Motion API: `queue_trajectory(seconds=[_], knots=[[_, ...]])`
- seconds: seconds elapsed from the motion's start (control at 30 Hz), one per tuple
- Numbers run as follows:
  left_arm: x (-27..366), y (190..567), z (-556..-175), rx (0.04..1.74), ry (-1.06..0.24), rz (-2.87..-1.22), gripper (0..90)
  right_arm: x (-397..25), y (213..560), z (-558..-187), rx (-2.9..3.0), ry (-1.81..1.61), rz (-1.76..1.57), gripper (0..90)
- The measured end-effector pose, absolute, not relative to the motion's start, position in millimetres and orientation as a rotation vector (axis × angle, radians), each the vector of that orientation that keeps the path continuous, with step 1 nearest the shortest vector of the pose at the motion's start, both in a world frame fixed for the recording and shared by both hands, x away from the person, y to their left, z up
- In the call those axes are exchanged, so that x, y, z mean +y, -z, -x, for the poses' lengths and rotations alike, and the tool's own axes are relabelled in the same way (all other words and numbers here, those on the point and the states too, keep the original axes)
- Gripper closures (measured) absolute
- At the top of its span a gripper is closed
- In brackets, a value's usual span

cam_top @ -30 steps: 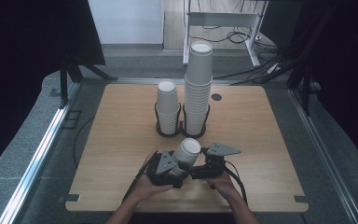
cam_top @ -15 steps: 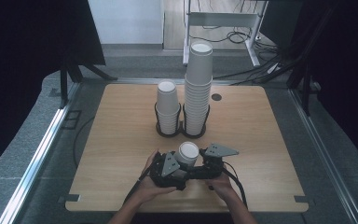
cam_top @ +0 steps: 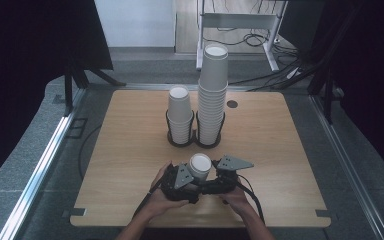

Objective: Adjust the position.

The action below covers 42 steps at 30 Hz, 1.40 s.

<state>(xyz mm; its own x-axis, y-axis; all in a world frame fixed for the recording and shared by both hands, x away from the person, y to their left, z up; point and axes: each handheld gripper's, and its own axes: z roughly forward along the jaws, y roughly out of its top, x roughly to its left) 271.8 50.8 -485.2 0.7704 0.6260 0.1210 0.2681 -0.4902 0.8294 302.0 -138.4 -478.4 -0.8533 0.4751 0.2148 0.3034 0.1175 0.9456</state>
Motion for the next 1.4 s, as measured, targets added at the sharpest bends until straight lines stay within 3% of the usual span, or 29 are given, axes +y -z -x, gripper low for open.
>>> queue_trajectory(seconds=[0.33, 0.53, 0.77, 1.4], knots=[[56.4, 480.0, -270.5, 0.646, -0.613, -2.081, 14.2, -144.3, 474.9, -304.1, 2.252, -1.843, -0.795, 8.7], [63.1, 476.4, -270.8, 0.650, -0.800, -2.114, 14.2, -151.9, 469.9, -304.3, 2.260, -1.850, -0.766, 8.1], [64.8, 479.4, -271.7, 0.636, -0.910, -2.154, 14.2, -159.7, 464.4, -305.9, 2.302, -1.807, -0.714, 9.1], [62.3, 483.6, -270.1, 0.607, -0.962, -2.180, 14.1, -160.2, 459.0, -307.2, 2.383, -1.654, -0.655, 10.4]])
